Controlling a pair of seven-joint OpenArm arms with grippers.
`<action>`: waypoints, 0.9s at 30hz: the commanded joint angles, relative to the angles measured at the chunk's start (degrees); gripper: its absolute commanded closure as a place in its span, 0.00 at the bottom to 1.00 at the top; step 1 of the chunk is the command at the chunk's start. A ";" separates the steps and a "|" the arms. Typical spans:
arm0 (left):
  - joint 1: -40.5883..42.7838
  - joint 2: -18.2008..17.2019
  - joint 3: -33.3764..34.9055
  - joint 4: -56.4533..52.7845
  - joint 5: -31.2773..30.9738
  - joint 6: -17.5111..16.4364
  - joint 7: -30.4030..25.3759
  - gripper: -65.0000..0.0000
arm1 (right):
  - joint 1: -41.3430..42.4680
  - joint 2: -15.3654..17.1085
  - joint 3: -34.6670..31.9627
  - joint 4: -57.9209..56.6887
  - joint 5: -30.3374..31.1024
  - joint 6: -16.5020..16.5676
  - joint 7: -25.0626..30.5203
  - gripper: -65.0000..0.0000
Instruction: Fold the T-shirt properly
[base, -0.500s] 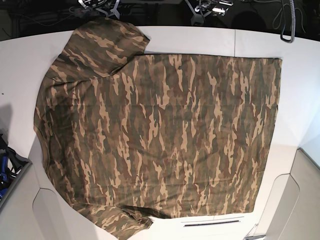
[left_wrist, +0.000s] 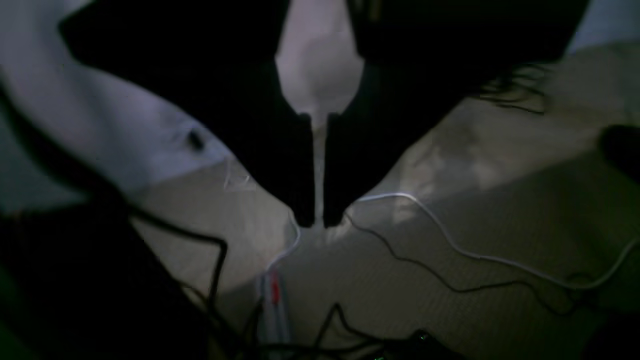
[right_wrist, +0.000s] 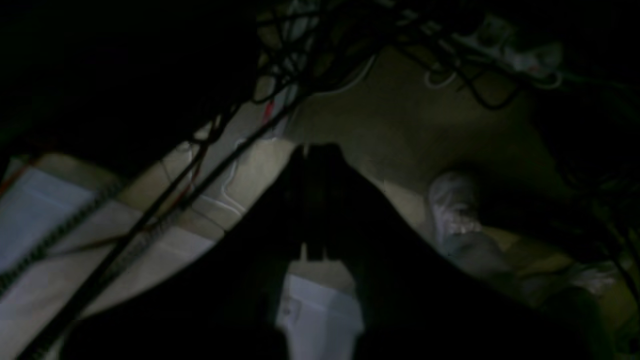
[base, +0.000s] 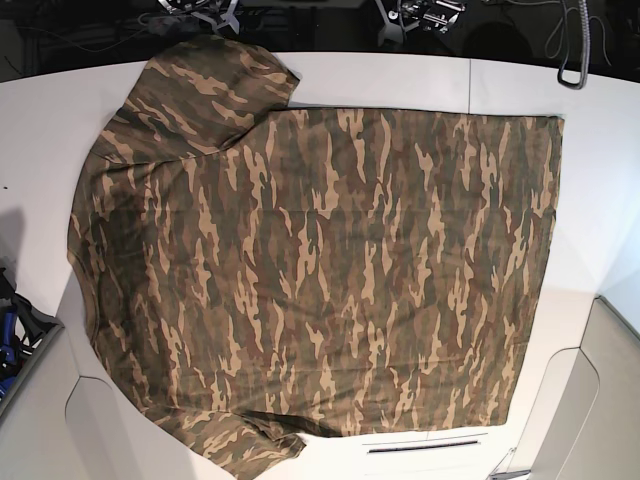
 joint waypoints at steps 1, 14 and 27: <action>0.61 -0.39 0.04 1.22 0.02 -2.10 0.96 0.93 | -0.81 0.66 -0.13 0.61 0.28 0.55 0.02 1.00; 19.54 -8.52 -0.81 28.28 -8.02 -4.42 4.35 0.93 | -15.72 12.46 -0.13 20.48 12.87 13.42 -0.02 1.00; 37.64 -9.51 -23.17 59.49 -15.78 -10.82 13.64 0.90 | -35.54 21.68 3.28 52.19 30.97 16.70 -7.89 1.00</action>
